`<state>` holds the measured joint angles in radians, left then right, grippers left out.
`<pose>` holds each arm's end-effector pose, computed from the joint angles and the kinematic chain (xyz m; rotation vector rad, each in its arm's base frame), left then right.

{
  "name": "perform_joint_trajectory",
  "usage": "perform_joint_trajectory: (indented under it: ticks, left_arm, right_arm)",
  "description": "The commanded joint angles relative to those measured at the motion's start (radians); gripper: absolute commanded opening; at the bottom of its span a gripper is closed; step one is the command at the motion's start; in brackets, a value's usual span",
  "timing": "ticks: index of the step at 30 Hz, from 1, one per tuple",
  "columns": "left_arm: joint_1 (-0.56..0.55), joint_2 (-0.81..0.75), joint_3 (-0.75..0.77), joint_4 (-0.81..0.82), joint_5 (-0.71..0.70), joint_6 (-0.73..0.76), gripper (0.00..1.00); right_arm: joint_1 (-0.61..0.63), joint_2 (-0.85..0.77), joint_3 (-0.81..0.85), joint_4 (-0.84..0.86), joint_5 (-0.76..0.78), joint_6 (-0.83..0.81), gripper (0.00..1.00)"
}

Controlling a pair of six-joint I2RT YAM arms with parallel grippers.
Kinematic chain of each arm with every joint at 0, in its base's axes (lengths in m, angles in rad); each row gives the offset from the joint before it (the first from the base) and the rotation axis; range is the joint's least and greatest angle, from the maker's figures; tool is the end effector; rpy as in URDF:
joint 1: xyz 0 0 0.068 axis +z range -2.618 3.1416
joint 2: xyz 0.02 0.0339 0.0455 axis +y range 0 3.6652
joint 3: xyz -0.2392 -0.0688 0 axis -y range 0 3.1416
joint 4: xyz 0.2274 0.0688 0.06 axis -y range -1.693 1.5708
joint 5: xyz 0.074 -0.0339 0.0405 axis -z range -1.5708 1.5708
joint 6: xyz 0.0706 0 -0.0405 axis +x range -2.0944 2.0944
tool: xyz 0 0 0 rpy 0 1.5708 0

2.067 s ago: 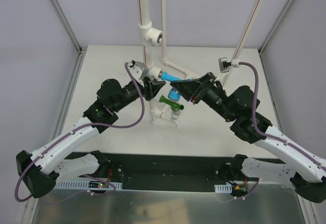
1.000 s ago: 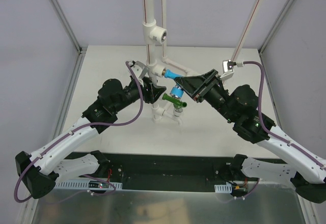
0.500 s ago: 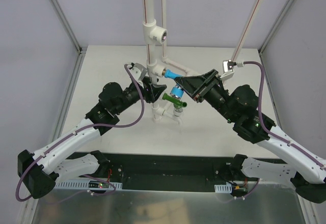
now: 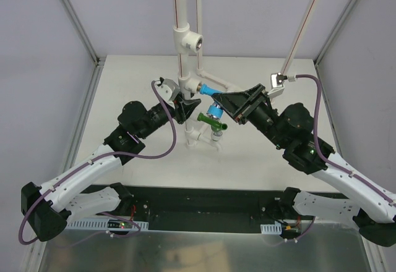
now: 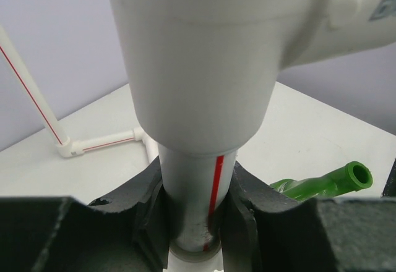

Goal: Install the water faucets

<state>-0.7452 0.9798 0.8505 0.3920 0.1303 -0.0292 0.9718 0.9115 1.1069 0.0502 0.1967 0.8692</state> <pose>0.1841 -0.1824 0.3797 0.5776 1.2177 -0.7425 0.1376 0.1771 0.4404 0.1099 1.4734 1.4076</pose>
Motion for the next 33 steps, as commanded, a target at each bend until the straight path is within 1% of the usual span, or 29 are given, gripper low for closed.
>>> perform_joint_trajectory:
  ticks: [1, 3, 5, 6, 9, 10, 15, 20, 23, 25, 27, 28, 30, 32, 33]
  left_arm:
    - [0.006, -0.007, 0.013, 0.061, -0.018, -0.089, 0.00]
    - [0.004, -0.007, 0.010, 0.059, -0.032, -0.094, 0.00]
    - [0.006, -0.012, 0.005, 0.061, -0.038, -0.095, 0.00]
    - [0.004, -0.013, 0.002, 0.061, -0.043, -0.094, 0.00]
    - [0.004, -0.023, -0.002, 0.056, -0.057, -0.089, 0.00]
    - [0.006, -0.026, -0.002, 0.051, -0.058, -0.087, 0.00]
    - [0.004, -0.039, -0.010, 0.030, -0.061, -0.078, 0.00]
    - [0.004, -0.053, -0.019, 0.019, -0.067, -0.075, 0.00]
    - [0.004, -0.056, -0.022, 0.019, -0.054, -0.064, 0.00]
    - [0.006, -0.055, -0.019, 0.010, -0.040, -0.058, 0.00]
    - [0.004, -0.052, -0.019, 0.004, -0.025, -0.057, 0.00]
    - [0.004, -0.052, -0.019, 0.004, -0.017, -0.058, 0.00]
    - [0.004, -0.052, -0.018, 0.002, -0.009, -0.054, 0.00]
    - [0.004, -0.056, -0.018, -0.007, -0.009, -0.051, 0.00]
    - [0.004, -0.056, -0.018, -0.010, -0.012, -0.049, 0.00]
  right_arm:
    - [-0.024, -0.014, 0.001, -0.024, 0.099, 0.036, 0.02]
    - [-0.024, -0.019, 0.004, -0.026, 0.099, 0.033, 0.12]
    - [-0.022, -0.022, 0.008, -0.033, 0.099, 0.002, 0.25]
    - [-0.022, -0.025, 0.013, -0.042, 0.104, -0.015, 0.30]
    - [-0.024, -0.051, -0.007, -0.046, 0.145, -0.055, 0.41]
    - [-0.022, -0.065, -0.016, -0.044, 0.162, -0.067, 0.42]
    - [-0.022, -0.121, -0.048, -0.044, 0.198, -0.133, 0.54]
    - [-0.024, -0.184, -0.065, -0.041, 0.210, -0.242, 0.56]
    - [-0.022, -0.235, -0.102, -0.014, 0.205, -0.424, 0.55]
    - [-0.022, -0.270, -0.149, 0.032, 0.181, -0.601, 0.54]
    - [-0.022, -0.296, -0.192, 0.094, 0.159, -0.814, 0.53]
    - [-0.022, -0.307, -0.200, 0.112, 0.146, -0.939, 0.53]
    - [-0.022, -0.312, -0.190, 0.114, 0.110, -1.114, 0.53]
    - [-0.024, -0.322, -0.176, 0.117, 0.026, -1.258, 0.56]
    - [-0.024, -0.332, -0.177, 0.119, -0.050, -1.356, 0.56]
